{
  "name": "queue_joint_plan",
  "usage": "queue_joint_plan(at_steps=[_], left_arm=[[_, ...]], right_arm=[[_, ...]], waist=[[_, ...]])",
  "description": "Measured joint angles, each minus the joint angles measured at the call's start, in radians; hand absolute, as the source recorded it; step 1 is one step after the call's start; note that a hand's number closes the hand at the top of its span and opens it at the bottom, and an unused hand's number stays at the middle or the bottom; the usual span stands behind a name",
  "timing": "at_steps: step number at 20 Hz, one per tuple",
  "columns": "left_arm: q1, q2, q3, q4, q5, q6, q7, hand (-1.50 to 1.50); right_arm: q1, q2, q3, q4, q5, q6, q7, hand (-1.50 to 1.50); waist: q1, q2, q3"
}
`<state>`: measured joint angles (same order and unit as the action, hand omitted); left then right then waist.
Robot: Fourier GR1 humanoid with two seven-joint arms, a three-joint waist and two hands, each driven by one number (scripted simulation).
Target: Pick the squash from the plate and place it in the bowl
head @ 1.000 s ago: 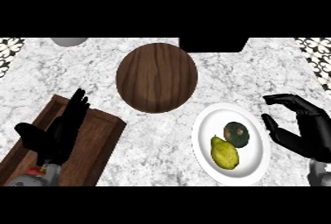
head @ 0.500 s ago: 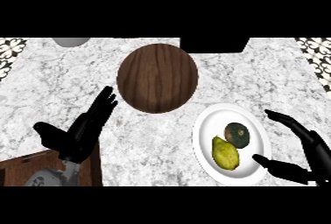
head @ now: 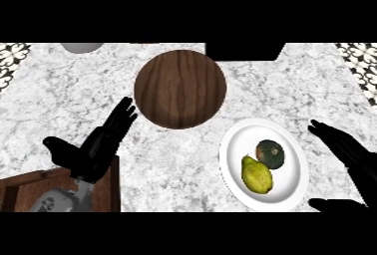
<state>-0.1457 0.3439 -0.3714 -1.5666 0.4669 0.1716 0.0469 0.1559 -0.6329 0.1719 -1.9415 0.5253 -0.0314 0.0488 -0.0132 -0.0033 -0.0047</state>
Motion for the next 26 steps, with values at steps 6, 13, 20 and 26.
queue_joint_plan(at_steps=[6, 13, 20, 26], left_arm=[[-0.025, -0.027, -0.011, 0.01, -0.013, -0.008, 0.013, 0.0], [-0.037, -0.057, 0.006, 0.039, -0.04, -0.017, 0.017, 0.0], [-0.021, -0.069, 0.045, 0.037, -0.061, -0.059, 0.026, 0.0], [-0.001, -0.094, 0.072, 0.012, -0.09, -0.077, 0.046, 0.0]], right_arm=[[-0.106, 0.012, 0.108, -0.119, 0.063, 0.217, 0.393, -1.5], [-0.253, 0.12, 0.173, -0.078, 0.055, 0.41, 0.69, -1.5], [-0.303, 0.19, 0.175, 0.007, 0.085, 0.508, 0.789, -1.5], [-0.315, 0.231, 0.172, 0.106, 0.136, 0.541, 0.767, -1.5]], waist=[[0.018, 0.003, 0.001], [0.019, 0.004, 0.003], [0.016, 0.004, 0.004], [0.016, 0.003, 0.005]])
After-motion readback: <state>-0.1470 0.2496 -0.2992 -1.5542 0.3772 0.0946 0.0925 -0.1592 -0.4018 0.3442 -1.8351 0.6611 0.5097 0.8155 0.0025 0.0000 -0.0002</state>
